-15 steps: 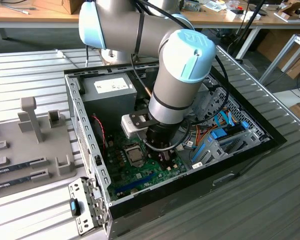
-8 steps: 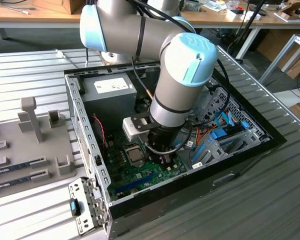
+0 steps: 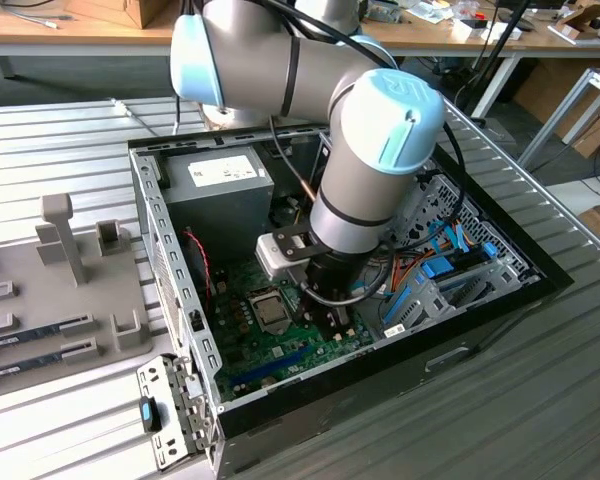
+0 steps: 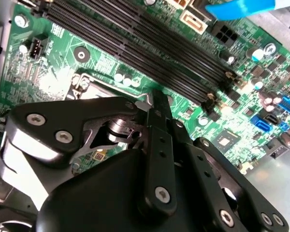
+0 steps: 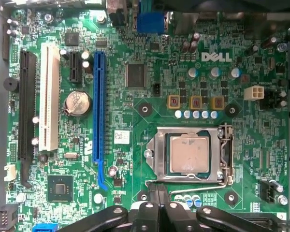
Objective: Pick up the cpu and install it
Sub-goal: 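Install the second cpu locking lever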
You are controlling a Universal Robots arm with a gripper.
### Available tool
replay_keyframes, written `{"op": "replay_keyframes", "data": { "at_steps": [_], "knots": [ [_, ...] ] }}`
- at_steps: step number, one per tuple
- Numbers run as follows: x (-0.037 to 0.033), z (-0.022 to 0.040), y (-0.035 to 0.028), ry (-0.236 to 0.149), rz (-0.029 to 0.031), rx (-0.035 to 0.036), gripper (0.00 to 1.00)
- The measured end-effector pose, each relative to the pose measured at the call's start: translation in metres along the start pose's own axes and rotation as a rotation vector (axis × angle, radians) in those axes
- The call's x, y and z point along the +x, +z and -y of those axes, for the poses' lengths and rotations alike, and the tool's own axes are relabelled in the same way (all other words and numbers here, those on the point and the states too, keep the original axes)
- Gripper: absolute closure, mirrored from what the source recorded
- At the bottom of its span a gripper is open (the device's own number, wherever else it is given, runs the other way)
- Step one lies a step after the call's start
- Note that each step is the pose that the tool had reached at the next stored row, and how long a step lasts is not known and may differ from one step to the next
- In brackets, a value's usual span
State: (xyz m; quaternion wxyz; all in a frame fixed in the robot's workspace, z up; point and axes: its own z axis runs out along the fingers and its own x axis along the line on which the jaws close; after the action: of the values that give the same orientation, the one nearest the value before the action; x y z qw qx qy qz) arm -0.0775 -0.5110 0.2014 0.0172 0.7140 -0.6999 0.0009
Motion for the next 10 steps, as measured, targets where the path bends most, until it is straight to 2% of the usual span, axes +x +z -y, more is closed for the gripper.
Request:
{"op": "replay_keyframes", "data": {
  "at_steps": [3, 6, 10],
  "knots": [
    [-0.0004, 0.0034, 0.0018, 0.0, -0.0064, -0.0004, 0.89],
    [-0.0022, 0.0069, 0.0044, 0.001, -0.0181, -0.0008, 0.89],
    [-0.0026, 0.0071, 0.0046, 0.0, -0.0172, 0.0, 0.89]
  ]
}}
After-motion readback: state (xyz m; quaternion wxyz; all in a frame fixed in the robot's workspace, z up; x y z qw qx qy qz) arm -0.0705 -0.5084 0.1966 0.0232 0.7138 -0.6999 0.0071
